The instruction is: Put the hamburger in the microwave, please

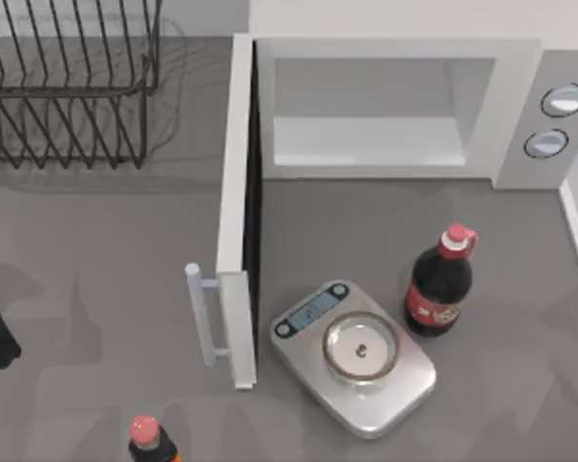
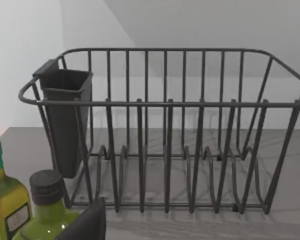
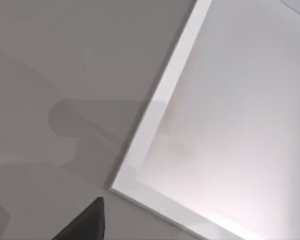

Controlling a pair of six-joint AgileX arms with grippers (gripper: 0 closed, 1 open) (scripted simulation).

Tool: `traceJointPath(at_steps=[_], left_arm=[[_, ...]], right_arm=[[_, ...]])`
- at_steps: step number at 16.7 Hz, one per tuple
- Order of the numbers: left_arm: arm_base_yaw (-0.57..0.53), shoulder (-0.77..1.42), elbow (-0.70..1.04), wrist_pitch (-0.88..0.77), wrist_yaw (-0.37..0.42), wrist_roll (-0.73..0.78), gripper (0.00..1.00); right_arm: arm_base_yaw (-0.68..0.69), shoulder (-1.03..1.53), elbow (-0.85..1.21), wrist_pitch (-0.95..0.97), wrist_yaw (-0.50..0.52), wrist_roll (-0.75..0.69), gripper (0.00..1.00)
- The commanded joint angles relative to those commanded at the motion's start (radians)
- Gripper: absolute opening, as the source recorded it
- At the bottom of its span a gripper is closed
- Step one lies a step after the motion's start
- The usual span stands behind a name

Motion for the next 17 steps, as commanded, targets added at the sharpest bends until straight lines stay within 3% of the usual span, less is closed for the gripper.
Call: traceJointPath(at_steps=[5, 9, 12, 17], left_arm=[[0.000, 0.000, 0.000, 0.000, 0.000, 0.000, 1.00], [0.000, 0.000, 0.000, 0.000, 0.000, 0.000, 1.00], [0.000, 0.000, 0.000, 0.000, 0.000, 0.000, 1.00], [0.000, 0.000, 0.000, 0.000, 0.000, 0.000, 1.00]], right_arm=[[0.018, 0.469, 0.218, -0.315, 0.003, -0.389, 1.00], [0.033, 0.699, 0.366, -0.485, 0.003, -0.611, 1.00], [0.041, 0.785, 0.430, -0.544, 0.002, -0.699, 1.00], [0.038, 0.791, 0.434, -0.548, 0.002, -0.707, 1.00]])
